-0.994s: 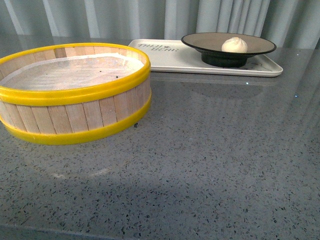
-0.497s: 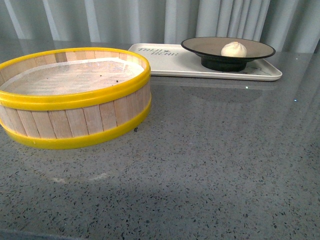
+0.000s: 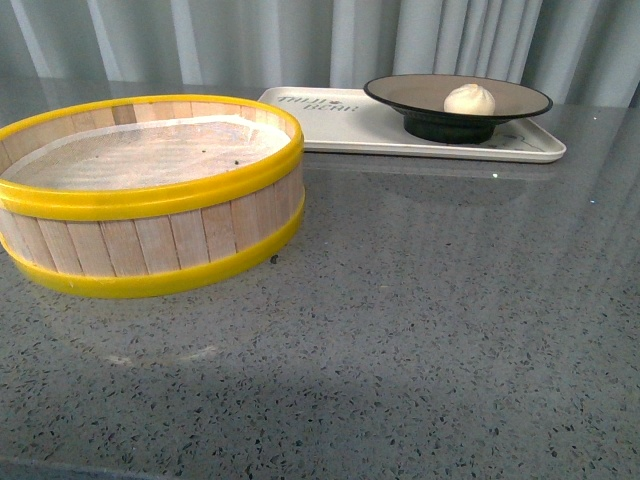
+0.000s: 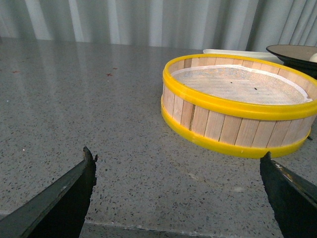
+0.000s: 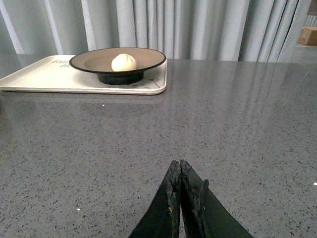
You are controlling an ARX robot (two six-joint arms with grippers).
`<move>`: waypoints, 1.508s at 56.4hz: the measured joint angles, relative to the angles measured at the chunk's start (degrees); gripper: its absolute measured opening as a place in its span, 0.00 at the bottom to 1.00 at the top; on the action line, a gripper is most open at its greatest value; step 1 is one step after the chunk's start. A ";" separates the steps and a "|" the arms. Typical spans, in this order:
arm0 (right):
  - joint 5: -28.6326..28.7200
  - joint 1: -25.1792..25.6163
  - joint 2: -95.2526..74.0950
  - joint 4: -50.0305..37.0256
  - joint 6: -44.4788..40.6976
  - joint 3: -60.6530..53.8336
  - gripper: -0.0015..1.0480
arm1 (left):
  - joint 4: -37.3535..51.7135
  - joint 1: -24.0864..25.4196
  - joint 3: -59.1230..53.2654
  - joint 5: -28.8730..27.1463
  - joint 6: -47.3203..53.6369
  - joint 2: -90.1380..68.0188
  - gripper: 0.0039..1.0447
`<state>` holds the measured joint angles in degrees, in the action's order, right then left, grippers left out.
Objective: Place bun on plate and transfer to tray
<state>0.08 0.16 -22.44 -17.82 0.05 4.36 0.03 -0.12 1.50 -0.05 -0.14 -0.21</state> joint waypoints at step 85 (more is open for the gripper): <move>-0.02 0.00 22.23 17.79 -0.09 -4.04 0.70 | 0.00 0.00 0.00 0.04 0.00 0.02 0.94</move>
<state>0.05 0.16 -0.21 -0.03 -0.03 0.32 0.03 -0.12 1.50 -0.01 -0.14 -0.19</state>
